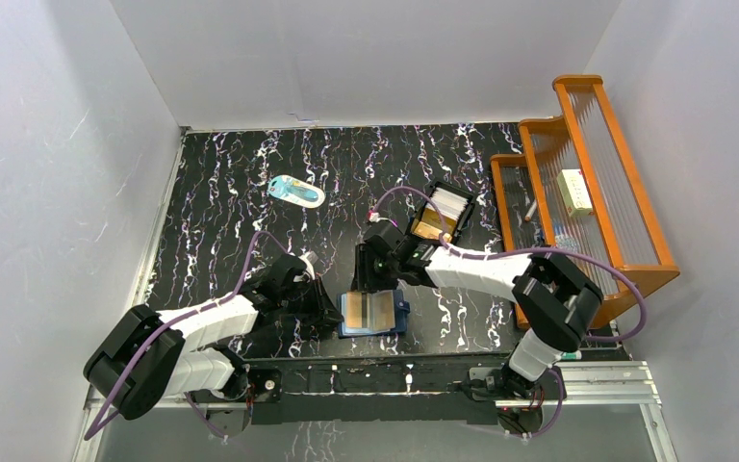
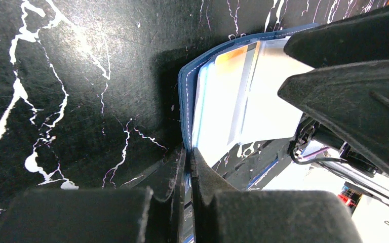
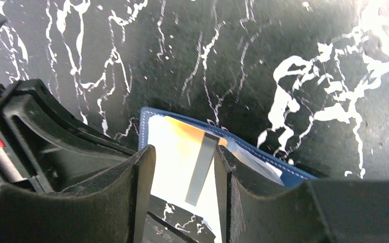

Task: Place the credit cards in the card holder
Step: Adjust the credit card in the card holder.

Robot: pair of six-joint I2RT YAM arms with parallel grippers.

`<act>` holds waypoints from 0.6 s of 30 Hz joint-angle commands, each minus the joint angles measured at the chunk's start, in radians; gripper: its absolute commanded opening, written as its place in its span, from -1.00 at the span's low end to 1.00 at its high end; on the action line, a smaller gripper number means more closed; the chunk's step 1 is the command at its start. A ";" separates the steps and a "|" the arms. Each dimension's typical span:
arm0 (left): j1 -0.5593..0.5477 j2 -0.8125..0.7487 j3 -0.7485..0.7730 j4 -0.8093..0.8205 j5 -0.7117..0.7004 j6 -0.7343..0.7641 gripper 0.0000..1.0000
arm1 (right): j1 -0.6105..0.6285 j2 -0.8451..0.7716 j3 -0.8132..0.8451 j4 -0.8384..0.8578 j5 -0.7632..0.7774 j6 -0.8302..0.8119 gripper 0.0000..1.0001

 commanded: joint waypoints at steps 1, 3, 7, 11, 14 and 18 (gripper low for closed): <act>-0.001 -0.016 0.005 -0.018 -0.005 0.005 -1.00 | -0.004 0.038 0.071 0.045 -0.009 -0.046 0.10; -0.001 -0.013 0.007 -0.018 -0.003 0.007 -1.00 | -0.005 0.062 0.085 0.061 -0.030 -0.055 0.10; -0.001 -0.012 0.007 -0.018 -0.001 0.008 -1.00 | -0.005 0.111 0.114 0.072 -0.072 -0.064 0.09; -0.001 -0.014 0.008 -0.018 -0.003 0.010 -1.00 | -0.006 0.141 0.115 0.098 -0.111 -0.069 0.07; -0.001 -0.013 0.007 -0.017 -0.003 0.010 -1.00 | -0.005 0.156 0.112 0.121 -0.149 -0.075 0.04; -0.001 -0.008 0.009 -0.018 -0.003 0.011 -1.00 | -0.005 0.148 0.099 0.153 -0.186 -0.079 -0.01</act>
